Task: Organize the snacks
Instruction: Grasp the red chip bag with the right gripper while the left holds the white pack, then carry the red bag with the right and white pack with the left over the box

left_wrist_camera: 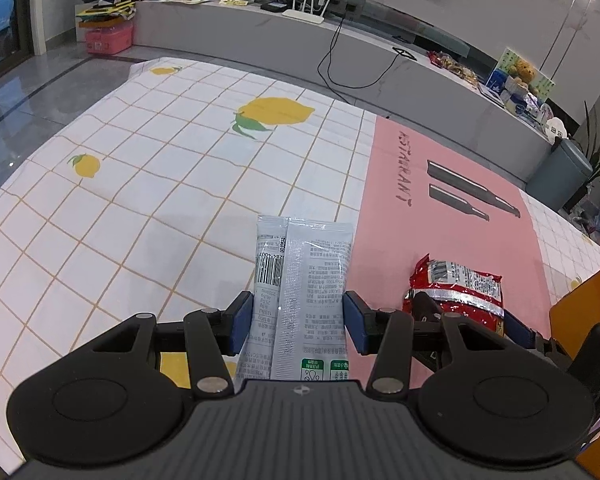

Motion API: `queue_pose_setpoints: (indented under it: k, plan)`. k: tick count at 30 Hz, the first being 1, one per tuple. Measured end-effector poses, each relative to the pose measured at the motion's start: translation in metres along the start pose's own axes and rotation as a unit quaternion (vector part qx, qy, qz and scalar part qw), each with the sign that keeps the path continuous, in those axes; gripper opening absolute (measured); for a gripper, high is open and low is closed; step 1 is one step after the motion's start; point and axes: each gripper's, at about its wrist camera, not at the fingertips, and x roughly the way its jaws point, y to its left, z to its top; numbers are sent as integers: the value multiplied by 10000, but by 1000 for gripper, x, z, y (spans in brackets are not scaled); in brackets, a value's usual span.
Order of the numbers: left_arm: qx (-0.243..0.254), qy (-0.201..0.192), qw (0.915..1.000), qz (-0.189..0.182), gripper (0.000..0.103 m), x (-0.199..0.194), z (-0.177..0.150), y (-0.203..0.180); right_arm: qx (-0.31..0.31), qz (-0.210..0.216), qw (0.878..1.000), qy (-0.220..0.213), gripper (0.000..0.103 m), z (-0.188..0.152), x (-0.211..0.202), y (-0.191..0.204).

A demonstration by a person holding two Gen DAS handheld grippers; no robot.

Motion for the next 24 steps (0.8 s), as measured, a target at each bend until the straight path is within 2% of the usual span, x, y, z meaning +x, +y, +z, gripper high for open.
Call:
queue_pose_setpoints:
  k: [7, 10, 11, 19, 24]
  plan:
    - [221, -59, 9997, 122, 55, 0, -4, -7, -62, 56, 10000, -20, 98, -1, -1, -1]
    - [228, -81, 9996, 108, 55, 0, -5, -8, 40, -4, 9999, -122, 85, -2, -4, -3]
    - [227, -89, 9997, 98, 55, 0, -5, -7, 73, -66, 9998, -168, 76, -2, -5, -4]
    - [295, -228, 9993, 93, 55, -7, -5, -9, -31, -75, 9997, -246, 74, -4, -14, -2]
    - [242, -335, 9991, 47, 55, -15, -5, -5, -113, 43, 9985, -537, 74, 4, -35, 2]
